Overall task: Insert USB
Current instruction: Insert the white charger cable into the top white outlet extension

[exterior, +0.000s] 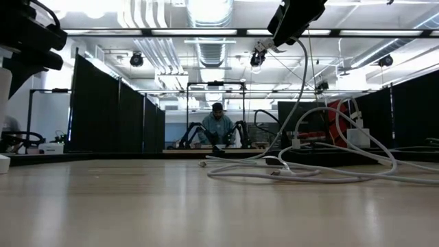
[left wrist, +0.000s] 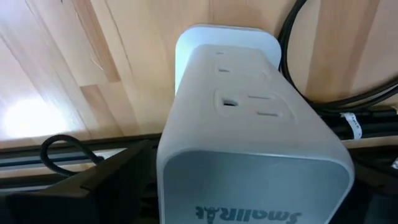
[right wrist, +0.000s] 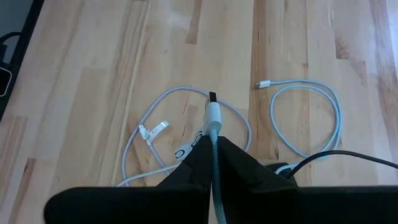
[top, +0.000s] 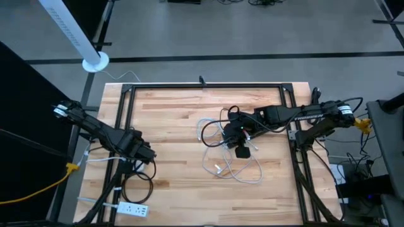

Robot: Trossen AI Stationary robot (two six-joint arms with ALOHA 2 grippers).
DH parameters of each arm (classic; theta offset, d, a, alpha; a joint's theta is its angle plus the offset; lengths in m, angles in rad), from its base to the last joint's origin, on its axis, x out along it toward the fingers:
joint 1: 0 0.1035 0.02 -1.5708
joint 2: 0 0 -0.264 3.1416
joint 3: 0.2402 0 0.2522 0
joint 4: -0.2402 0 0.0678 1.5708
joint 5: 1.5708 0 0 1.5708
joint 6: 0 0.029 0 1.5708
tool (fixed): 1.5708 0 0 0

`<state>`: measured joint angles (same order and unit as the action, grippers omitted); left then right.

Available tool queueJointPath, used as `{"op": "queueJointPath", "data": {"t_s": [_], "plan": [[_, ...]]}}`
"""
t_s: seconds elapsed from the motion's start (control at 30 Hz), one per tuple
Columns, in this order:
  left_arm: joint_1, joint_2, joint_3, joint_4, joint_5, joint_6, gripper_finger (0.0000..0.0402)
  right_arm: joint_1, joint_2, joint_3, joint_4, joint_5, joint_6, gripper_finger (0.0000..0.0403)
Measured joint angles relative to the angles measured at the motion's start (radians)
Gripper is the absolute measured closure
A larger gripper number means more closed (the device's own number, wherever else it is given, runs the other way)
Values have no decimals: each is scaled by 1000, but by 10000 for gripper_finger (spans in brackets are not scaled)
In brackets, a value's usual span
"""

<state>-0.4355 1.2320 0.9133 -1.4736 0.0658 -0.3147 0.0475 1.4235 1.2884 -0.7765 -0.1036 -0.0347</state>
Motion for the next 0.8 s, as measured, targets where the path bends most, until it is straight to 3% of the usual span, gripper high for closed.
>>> {"op": "queueJointPath", "data": {"t_s": [0.17, 0.37, 0.8], "plan": [[0, -17, -7, 33, 1, 8, 57, 0, 0, 0, -1, 0, -1, 403], [0, -19, -10, 86, 7, 27, 127, 0, 0, 0, -1, 0, -1, 403], [-2, -73, -52, 89, 45, 11, 125, 0, 0, 0, -3, -1, 1, 403]]}}
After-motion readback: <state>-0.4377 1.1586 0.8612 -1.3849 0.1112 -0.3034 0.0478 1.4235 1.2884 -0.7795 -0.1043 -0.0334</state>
